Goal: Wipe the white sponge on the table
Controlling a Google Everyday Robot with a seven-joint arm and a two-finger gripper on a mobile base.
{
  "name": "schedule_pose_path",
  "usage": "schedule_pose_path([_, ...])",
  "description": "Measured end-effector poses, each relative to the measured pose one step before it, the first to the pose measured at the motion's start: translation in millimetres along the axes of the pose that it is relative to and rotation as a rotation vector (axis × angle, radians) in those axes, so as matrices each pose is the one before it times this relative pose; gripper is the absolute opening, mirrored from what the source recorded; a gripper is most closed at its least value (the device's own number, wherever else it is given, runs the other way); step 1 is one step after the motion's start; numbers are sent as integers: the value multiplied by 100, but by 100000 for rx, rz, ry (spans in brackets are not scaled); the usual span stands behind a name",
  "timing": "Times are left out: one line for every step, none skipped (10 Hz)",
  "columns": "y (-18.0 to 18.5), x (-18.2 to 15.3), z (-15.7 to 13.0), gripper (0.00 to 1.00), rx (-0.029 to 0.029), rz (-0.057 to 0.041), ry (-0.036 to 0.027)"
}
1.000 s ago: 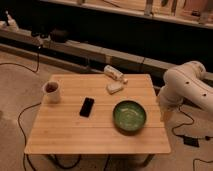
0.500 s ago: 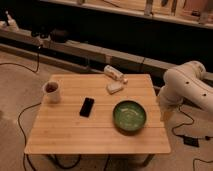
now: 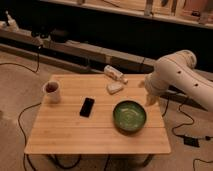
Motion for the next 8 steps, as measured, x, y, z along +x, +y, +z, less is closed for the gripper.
schedule_pose_path([-2771, -891, -312, 65, 9083, -6527, -5558])
schedule_pose_path([-1620, 19, 45, 65, 5112, -3159, -2297])
schedule_pose_path([-1503, 189, 261, 65, 4688, -2930, -1852])
schedule_pose_path([-799, 158, 85, 65, 2599, -1516, -805])
schedule_pose_path([-175, 115, -15, 65, 717, -351, -124])
schedule_pose_path([0, -36, 40, 65, -38, -22, -77])
schedule_pose_path([-10, -29, 13, 65, -19, -45, -30])
schedule_pose_path([-2, 2, 1, 65, 5, 5, -5])
